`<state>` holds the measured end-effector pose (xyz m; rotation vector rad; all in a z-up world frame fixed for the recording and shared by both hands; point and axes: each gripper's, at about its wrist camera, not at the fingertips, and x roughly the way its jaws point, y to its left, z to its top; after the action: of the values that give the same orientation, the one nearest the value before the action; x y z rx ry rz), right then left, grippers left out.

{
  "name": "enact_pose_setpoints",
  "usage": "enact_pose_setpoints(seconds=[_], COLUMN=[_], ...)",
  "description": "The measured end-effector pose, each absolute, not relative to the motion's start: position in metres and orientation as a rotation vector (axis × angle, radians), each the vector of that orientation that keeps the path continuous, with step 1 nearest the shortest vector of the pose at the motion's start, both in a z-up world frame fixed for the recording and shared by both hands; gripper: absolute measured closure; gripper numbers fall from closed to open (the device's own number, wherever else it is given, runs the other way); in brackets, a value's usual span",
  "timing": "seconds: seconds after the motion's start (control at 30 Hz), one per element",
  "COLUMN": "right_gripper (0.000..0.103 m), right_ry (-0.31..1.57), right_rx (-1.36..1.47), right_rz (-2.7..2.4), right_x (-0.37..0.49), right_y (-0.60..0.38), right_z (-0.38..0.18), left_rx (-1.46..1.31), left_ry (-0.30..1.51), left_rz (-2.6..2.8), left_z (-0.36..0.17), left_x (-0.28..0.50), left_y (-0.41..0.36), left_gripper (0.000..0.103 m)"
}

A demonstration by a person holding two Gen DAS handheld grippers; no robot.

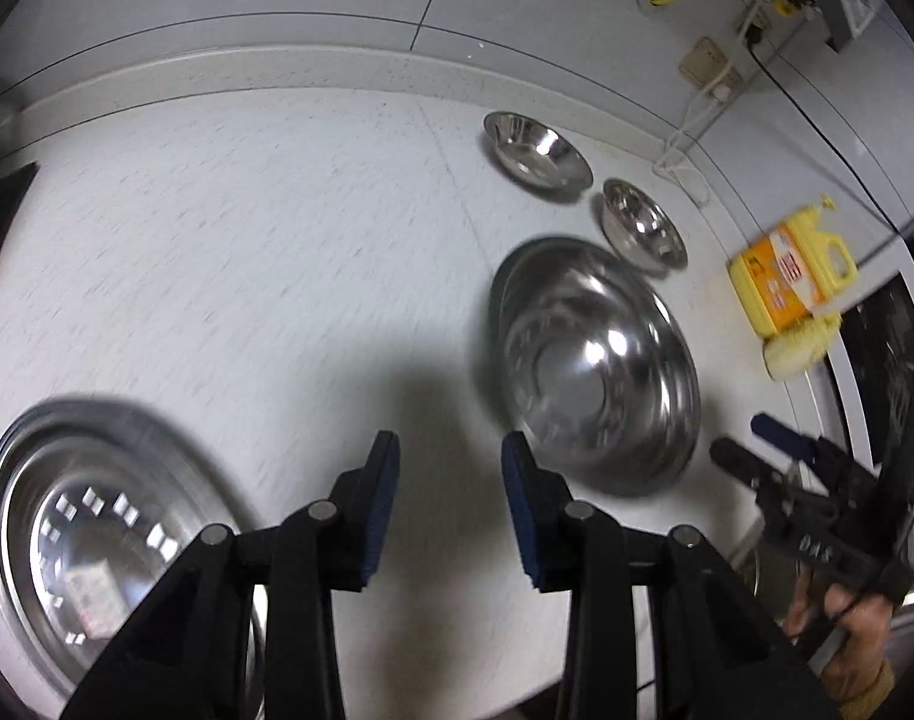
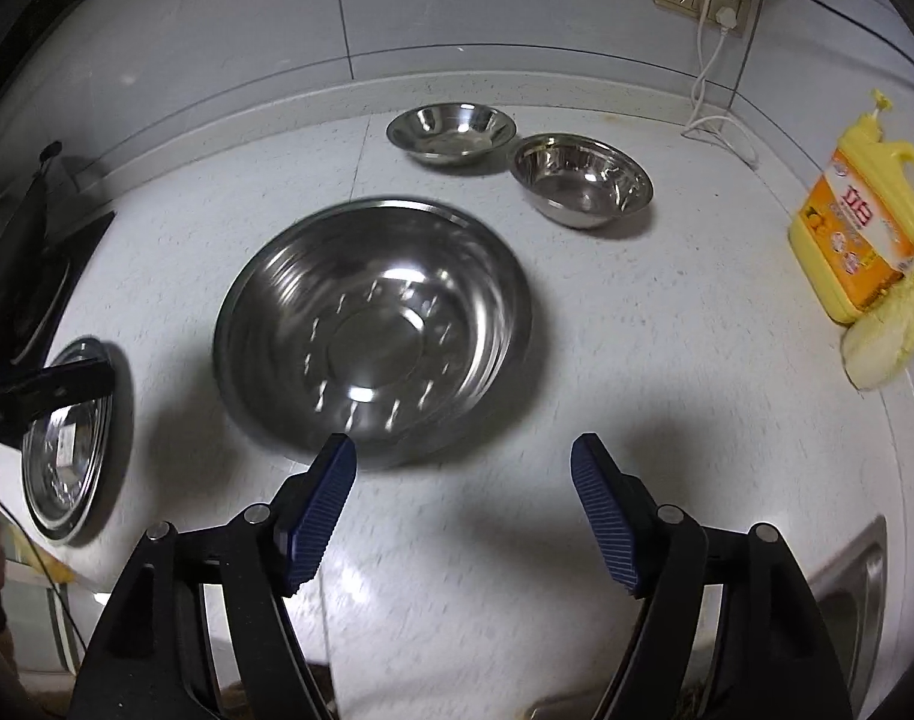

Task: Organize plates and bowls
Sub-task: 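Open both tools and move them toward the large steel bowl, then close both tools on the rim of the large steel bowl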

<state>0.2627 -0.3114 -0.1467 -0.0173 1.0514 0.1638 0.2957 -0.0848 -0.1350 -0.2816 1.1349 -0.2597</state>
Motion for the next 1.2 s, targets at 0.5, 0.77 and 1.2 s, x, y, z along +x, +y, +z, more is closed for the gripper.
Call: enact_pose_setpoints(seconds=[0.5,0.77,1.2], right_gripper=[0.056,0.083,0.084], right_ry=[1.155,1.179,1.163], right_rx=[-0.047,-0.035,-0.034], right_rz=[0.244,0.304,0.333], right_x=[0.344,0.343,0.326], right_y=[-0.322,-0.316,-0.312], right_z=[-0.192,-0.207,-0.193], left_rx=[-0.352,-0.368,-0.392], left_ry=[1.270,1.311,1.318], left_rz=[-0.251,-0.277,-0.257], left_z=[-0.189,-0.204,-0.189], left_x=[0.352,0.353,0.311], left_y=[-0.126,-0.136,-0.119], left_gripper=[0.070,0.090,0.090])
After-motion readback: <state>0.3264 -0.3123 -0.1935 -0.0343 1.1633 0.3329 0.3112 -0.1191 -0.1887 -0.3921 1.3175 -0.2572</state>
